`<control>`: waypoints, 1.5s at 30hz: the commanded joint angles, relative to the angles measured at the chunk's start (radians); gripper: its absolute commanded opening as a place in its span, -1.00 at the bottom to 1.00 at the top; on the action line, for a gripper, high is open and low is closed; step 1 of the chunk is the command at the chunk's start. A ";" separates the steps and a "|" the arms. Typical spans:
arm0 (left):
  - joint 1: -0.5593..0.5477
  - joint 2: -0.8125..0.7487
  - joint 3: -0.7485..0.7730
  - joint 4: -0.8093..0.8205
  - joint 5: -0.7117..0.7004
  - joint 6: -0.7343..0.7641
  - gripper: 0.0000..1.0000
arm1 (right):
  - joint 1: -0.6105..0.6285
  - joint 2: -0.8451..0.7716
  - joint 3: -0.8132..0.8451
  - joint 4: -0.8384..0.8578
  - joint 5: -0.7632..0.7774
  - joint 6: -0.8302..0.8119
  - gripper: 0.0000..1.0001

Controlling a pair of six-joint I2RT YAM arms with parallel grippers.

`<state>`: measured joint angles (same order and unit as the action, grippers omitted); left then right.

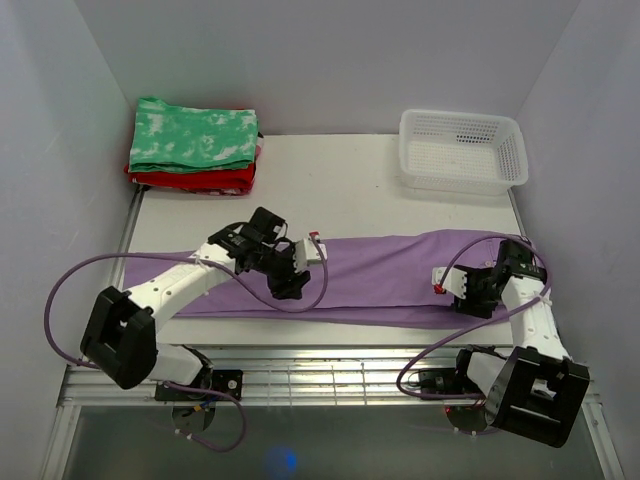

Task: Fold and stack the trousers
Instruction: Fold the trousers

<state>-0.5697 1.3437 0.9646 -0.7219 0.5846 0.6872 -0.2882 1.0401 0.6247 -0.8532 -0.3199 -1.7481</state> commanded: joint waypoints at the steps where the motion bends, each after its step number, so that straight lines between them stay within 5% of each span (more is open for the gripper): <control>1: -0.100 0.032 -0.035 0.137 -0.089 -0.144 0.22 | 0.021 -0.015 -0.026 0.042 0.010 0.022 0.34; 17: -0.314 0.205 0.005 0.331 -0.212 -0.259 0.22 | 0.034 -0.018 -0.103 0.204 0.042 0.015 0.06; 26: -0.391 0.294 0.026 0.383 -0.273 -0.253 0.14 | 0.034 -0.005 -0.083 0.215 0.042 0.029 -0.41; 31: -0.392 0.331 0.039 0.407 -0.339 -0.264 -0.13 | 0.034 -0.006 -0.074 0.215 0.033 0.035 -0.84; 36: -0.392 0.328 0.051 0.409 -0.361 -0.256 -0.40 | 0.035 -0.003 -0.063 0.209 0.025 0.035 -0.84; 41: -0.392 0.318 0.057 0.397 -0.358 -0.255 -1.00 | 0.034 0.000 -0.057 0.207 0.025 0.033 -0.85; 45: -0.392 0.293 0.063 0.357 -0.342 -0.250 -1.00 | 0.034 0.008 -0.013 0.198 0.018 0.038 -0.84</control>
<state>-0.9596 1.6840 0.9928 -0.3382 0.2321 0.4358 -0.2584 1.0386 0.5415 -0.6621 -0.2871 -1.7210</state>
